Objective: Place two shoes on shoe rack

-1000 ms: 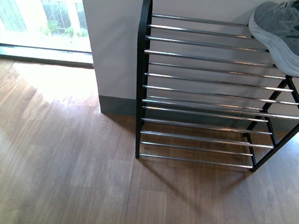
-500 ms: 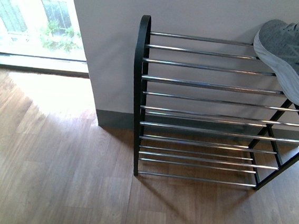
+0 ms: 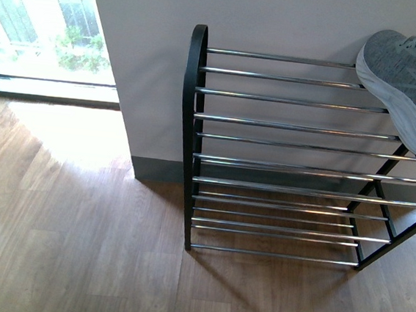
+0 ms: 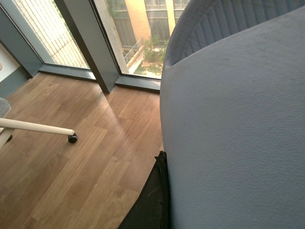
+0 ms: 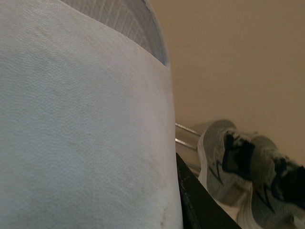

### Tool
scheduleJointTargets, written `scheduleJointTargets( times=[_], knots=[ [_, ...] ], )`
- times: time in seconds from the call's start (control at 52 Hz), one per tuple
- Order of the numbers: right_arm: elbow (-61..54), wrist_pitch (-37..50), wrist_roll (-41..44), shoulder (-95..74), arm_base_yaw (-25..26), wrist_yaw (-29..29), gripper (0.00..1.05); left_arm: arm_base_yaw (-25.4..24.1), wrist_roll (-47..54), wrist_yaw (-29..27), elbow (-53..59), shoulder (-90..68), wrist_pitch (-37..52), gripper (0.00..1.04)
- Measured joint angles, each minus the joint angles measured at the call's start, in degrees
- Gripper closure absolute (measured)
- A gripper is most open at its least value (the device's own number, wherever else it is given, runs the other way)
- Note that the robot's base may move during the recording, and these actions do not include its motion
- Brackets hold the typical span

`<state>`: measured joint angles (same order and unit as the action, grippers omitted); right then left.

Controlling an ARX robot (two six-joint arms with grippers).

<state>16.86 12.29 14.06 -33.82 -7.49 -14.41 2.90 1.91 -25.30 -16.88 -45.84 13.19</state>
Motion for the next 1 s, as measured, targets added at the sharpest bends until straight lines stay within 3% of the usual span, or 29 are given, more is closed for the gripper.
scheduleJointTargets(
  times=[0.154, 0.346, 0.519, 0.712, 1.0],
  knots=[
    [4.7, 9.6, -0.6, -14.5, -5.4, 3.8, 1.03, 0.0, 0.0, 0.0, 0.0, 0.0, 0.0, 1.03],
    [14.4, 17.9, -0.7, -38.9, -8.5, 8.4, 1.03, 0.0, 0.0, 0.0, 0.0, 0.0, 0.0, 1.03],
    [23.7, 19.1, 1.4, -55.1, -8.8, 10.9, 1.03, 0.0, 0.0, 0.0, 0.0, 0.0, 0.0, 1.03],
    [37.2, 18.1, 7.3, -73.7, -5.9, 16.4, 1.03, 0.0, 0.0, 0.0, 0.0, 0.0, 0.0, 1.03],
    [51.9, 13.8, 11.6, -89.2, -3.3, 22.7, 1.03, 0.0, 0.0, 0.0, 0.0, 0.0, 0.0, 1.03]
  ],
)
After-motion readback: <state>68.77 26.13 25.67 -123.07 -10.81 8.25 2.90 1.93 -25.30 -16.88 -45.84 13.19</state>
